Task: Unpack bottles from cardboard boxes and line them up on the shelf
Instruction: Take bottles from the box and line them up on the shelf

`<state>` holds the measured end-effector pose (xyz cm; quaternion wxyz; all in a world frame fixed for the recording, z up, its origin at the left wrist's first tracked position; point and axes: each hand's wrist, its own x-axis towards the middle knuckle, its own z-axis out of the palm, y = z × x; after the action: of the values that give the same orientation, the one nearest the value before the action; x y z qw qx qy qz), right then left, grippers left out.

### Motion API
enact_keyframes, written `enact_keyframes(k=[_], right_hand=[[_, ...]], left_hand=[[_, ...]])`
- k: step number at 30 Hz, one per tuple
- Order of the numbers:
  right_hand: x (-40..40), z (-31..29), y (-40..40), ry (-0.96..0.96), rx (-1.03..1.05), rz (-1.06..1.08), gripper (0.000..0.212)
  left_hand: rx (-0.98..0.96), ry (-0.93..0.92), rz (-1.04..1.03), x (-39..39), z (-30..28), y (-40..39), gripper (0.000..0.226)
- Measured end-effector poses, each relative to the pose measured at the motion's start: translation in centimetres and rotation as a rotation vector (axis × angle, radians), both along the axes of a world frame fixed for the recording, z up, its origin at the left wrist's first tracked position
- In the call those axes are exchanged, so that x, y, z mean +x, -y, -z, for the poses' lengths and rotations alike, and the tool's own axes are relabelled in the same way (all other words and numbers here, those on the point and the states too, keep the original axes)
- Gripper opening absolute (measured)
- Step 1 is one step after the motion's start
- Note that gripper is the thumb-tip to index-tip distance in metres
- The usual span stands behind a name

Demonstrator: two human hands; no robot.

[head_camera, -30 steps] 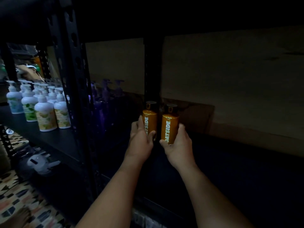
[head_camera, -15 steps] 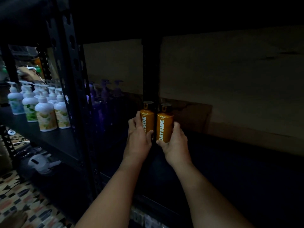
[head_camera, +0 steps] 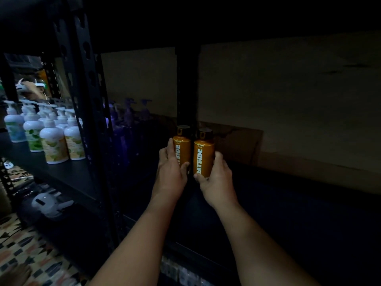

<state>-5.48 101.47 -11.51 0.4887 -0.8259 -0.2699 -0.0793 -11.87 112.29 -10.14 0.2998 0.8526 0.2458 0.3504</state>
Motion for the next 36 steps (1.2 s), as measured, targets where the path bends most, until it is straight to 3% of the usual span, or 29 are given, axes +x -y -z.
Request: enact_keyframes(k=[15,19,22,25,28,32,36], right_hand=[[-0.2,-0.1,0.4,-0.083,0.020,-0.025,0.090],[-0.3,-0.5,1.6,-0.136,-0.005,-0.015,0.104],[-1.4,-0.4,3.8,-0.216,-0.002,0.019,0.110],[-4.5,-0.3,7.8,-0.252,-0.010,0.032,0.097],[-8.1,-0.6,11.9,-0.231,-0.005,0.066,0.083],[-14.5,-0.5,17.3,-0.165,0.110,0.076,0.054],[-20.0,2.4,22.2,-0.055,0.198,0.044,0.032]], left_hand=[[0.014,0.004,-0.009,-0.6,0.0,0.1,0.083],[0.092,0.057,-0.047,-1.8,0.5,0.2,0.071],[0.134,0.163,0.005,-3.6,1.2,1.2,0.045],[0.118,0.235,0.030,-5.7,1.8,3.5,0.025],[-0.028,0.341,0.101,-8.4,2.2,7.3,0.016],[-0.276,0.482,0.273,-12.3,3.3,14.4,0.013],[-0.381,0.450,0.368,-14.8,7.3,21.1,0.014]])
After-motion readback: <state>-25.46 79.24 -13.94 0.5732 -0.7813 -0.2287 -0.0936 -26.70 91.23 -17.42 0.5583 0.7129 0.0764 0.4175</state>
